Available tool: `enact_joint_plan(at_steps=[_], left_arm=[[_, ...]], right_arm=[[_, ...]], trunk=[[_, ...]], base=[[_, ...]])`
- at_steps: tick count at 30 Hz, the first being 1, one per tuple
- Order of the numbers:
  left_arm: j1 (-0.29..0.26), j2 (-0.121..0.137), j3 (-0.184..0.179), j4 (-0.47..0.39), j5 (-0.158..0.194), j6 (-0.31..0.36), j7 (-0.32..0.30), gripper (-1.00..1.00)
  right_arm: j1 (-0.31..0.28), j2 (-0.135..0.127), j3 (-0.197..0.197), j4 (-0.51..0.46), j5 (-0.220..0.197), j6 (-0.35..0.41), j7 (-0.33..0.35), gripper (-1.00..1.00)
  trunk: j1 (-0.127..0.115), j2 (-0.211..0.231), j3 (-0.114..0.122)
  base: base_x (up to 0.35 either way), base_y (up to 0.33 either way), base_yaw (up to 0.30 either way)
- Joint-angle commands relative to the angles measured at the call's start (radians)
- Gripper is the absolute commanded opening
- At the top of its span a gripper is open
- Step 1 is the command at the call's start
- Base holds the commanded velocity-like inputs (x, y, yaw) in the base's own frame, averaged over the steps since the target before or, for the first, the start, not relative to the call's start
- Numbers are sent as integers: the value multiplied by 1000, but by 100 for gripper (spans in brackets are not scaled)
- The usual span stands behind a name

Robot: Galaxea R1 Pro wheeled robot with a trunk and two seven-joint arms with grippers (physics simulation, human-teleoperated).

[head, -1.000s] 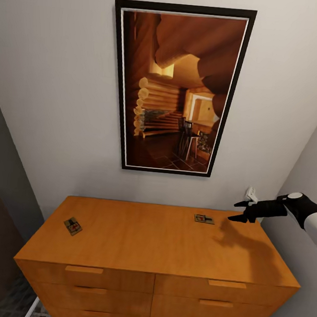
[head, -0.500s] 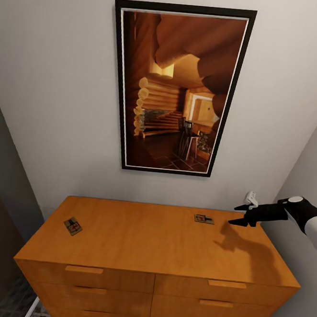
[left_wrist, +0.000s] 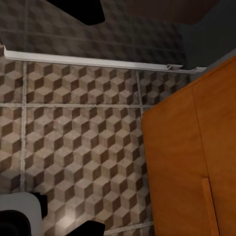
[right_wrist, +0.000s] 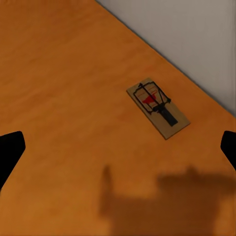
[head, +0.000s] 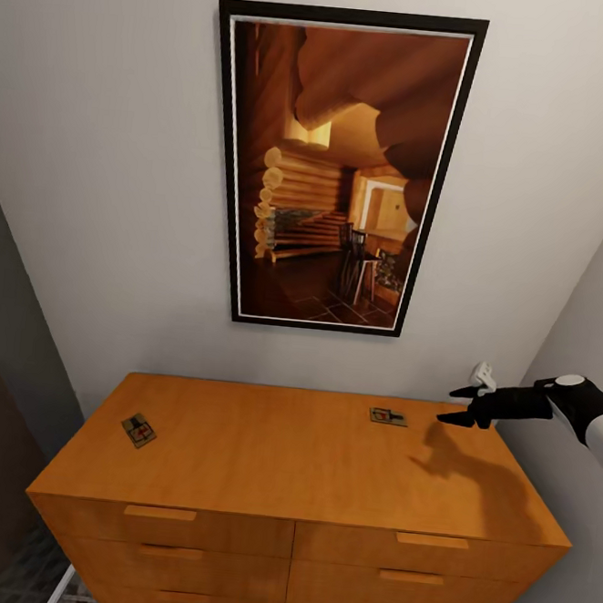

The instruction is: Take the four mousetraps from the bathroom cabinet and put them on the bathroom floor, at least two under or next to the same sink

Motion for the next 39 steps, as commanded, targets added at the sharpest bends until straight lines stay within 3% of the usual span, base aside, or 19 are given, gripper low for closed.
enact_joint_plan(at_steps=[1, 16, 39], left_arm=[[-2, 0, -9, 3, 2, -5, 6, 100], [-2, -1, -9, 3, 1, -5, 6, 100], [-2, -1, -9, 3, 2, -5, 7, 100]], right_arm=[[-1, -1, -1, 0, 3, -10, 1, 100], [-1, 1, -1, 0, -4, -10, 1, 100], [-1, 1, -1, -1, -4, -10, 2, 100]], trunk=[[1, -2, -2], [1, -2, -4], [1, -2, -39]], base=[[0, 0, 0], [0, 0, 0], [0, 0, 0]])
